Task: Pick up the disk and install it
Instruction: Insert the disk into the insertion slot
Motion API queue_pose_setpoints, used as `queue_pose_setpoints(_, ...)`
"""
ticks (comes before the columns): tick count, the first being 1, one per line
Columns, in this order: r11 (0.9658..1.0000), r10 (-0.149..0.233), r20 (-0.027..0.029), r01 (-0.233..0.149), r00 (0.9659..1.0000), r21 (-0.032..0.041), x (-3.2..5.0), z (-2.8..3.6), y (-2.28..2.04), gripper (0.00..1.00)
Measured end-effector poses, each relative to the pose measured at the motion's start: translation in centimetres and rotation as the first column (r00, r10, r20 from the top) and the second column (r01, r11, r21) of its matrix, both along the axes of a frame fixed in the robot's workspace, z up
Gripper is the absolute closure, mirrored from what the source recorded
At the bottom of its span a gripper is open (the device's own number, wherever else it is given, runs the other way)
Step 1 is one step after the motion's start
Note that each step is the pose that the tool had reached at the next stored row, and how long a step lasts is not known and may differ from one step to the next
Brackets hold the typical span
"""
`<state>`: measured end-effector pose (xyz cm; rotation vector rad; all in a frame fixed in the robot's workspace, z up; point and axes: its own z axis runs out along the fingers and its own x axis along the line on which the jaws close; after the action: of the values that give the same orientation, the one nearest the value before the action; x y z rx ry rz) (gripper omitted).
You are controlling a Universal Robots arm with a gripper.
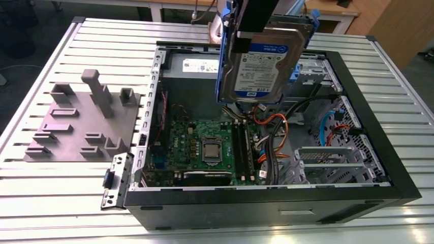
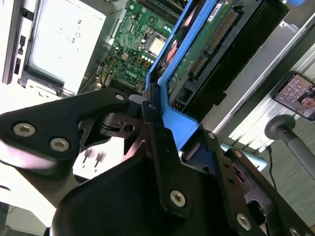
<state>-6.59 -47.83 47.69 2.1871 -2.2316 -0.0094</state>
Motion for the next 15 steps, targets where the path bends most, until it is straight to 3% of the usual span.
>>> queue_pose_setpoints(11,1.0000,0.000,0.0000,0.000,1.0000,-0.0001,0.03,0.00,0.00,0.64)
queue_pose_setpoints(15,1.0000,0.000,0.0000,0.000,1.0000,-0.0001,0.03,0.00,-0.27,0.64)
